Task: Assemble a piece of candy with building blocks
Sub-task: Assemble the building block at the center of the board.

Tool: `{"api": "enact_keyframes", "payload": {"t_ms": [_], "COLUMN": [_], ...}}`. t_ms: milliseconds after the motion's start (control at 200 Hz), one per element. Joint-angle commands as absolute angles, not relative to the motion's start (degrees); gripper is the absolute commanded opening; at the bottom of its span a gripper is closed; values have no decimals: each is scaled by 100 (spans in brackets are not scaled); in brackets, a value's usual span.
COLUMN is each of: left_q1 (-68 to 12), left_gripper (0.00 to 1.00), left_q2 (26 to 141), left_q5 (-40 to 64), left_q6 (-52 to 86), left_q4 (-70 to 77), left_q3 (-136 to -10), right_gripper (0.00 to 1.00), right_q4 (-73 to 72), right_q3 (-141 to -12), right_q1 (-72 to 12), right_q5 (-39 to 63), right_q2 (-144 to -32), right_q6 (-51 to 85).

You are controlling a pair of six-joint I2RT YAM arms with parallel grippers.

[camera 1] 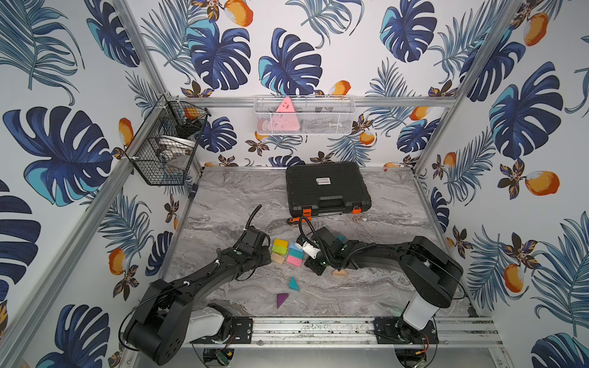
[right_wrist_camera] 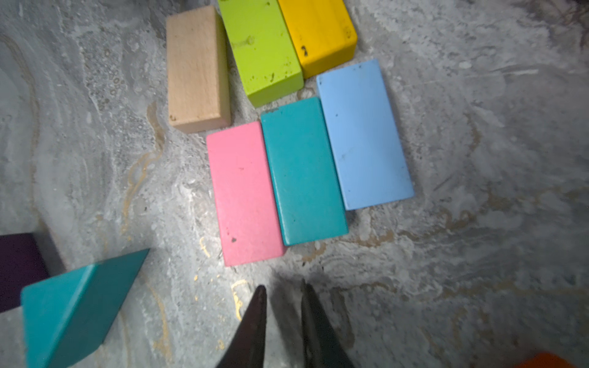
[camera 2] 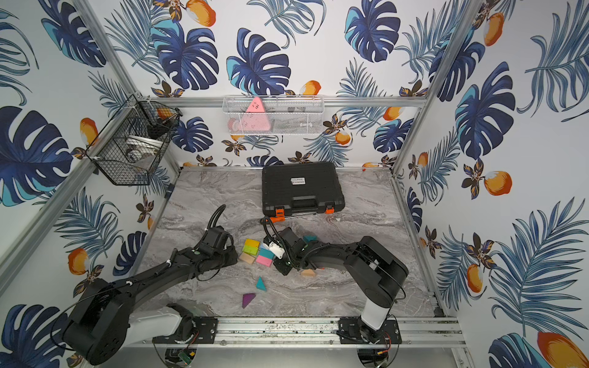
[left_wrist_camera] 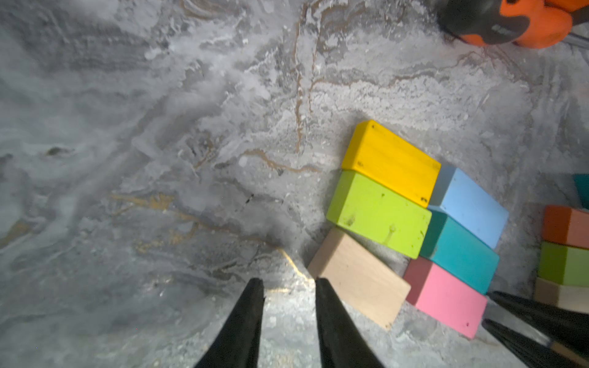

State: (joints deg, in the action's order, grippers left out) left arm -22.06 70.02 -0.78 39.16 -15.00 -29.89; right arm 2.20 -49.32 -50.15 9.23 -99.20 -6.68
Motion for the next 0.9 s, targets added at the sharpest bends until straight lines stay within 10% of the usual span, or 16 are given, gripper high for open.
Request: {"api": "enact_keyframes", "payload": {"t_ms": [0, 891], "left_q1": [-2250, -2776], "left_gripper": [31, 26], "left_q2": [6958, 7708], "left_q5": [384, 308], "left_q6": [4014, 4197], "left_q4": [-1631, -891], "left_q3": [-2924, -3016], "right_gripper": [23, 23], "right_q4": [178, 201], "right_q3": [-4952, -4983], "right_q1": [-5019, -5011], "right_q5": [896, 880], "right_q2": [-9927, -10017], "right_q6": [-753, -766]}}
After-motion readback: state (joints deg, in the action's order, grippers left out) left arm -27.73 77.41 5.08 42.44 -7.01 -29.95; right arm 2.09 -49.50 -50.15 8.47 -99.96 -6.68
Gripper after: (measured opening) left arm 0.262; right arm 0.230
